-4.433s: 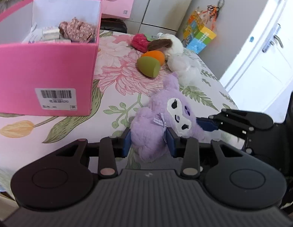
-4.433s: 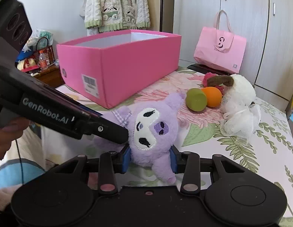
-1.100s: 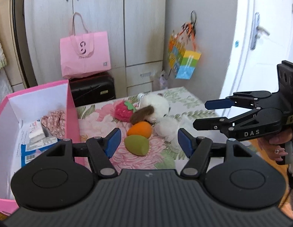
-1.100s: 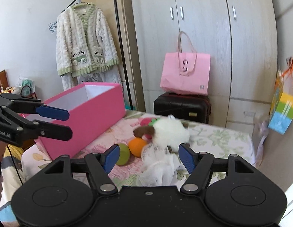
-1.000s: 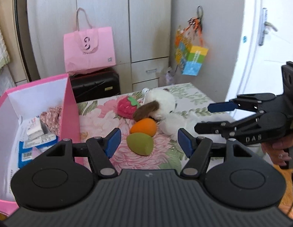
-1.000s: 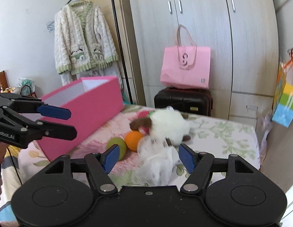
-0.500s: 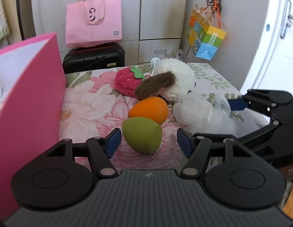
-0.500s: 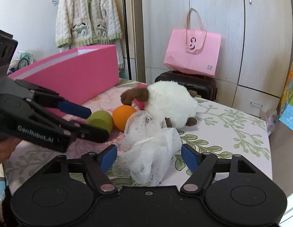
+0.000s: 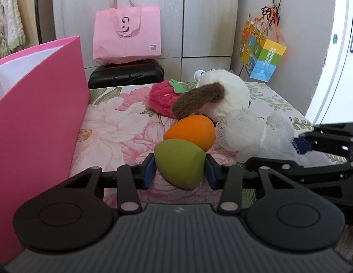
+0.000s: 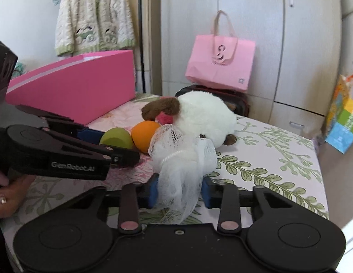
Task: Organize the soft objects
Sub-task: 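Grasp the green sponge with the left gripper while the right grasps the white mesh puff, then carry the green sponge with the left gripper while the right carries the mesh puff to the shoebox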
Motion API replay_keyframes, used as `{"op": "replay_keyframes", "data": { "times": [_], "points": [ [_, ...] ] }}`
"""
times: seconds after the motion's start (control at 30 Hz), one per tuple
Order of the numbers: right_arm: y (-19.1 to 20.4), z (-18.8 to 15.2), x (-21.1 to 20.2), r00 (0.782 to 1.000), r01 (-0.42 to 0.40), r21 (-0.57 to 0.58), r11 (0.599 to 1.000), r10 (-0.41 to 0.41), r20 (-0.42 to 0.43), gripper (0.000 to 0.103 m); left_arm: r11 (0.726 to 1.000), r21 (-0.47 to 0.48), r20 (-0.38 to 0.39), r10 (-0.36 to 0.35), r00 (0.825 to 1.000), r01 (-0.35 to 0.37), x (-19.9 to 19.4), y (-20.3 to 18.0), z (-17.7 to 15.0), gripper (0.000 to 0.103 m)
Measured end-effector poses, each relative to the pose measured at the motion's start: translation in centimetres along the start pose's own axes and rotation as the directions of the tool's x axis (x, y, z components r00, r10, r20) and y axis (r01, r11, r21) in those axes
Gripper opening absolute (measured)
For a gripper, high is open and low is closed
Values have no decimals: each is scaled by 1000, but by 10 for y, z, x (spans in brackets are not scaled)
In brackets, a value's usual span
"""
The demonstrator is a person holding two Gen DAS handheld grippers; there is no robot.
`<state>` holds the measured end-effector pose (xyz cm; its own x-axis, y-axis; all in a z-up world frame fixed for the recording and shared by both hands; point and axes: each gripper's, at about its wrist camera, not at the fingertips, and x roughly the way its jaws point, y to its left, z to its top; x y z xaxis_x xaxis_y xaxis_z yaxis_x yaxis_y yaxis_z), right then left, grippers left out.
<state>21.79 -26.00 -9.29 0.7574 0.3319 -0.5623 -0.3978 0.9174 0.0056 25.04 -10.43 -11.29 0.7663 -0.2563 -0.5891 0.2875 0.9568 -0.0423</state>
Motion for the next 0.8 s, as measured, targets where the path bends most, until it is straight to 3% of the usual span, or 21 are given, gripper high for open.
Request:
{"op": "replay_keyframes", "data": {
  "times": [0.27,0.47,0.8],
  "points": [
    [7,-10,-24,999,18,130,991,-23,42,29,1000,-7,7,-12,1000,12,-24,-3,-11,44],
    [15,-19,-31,997,72,121,990,-76,26,29,999,-24,17,-21,1000,22,-42,-4,-18,44],
    [29,-34,-54,994,88,163,983,-97,53,29,999,-35,55,-26,998,28,-82,0,-31,44]
  ]
}}
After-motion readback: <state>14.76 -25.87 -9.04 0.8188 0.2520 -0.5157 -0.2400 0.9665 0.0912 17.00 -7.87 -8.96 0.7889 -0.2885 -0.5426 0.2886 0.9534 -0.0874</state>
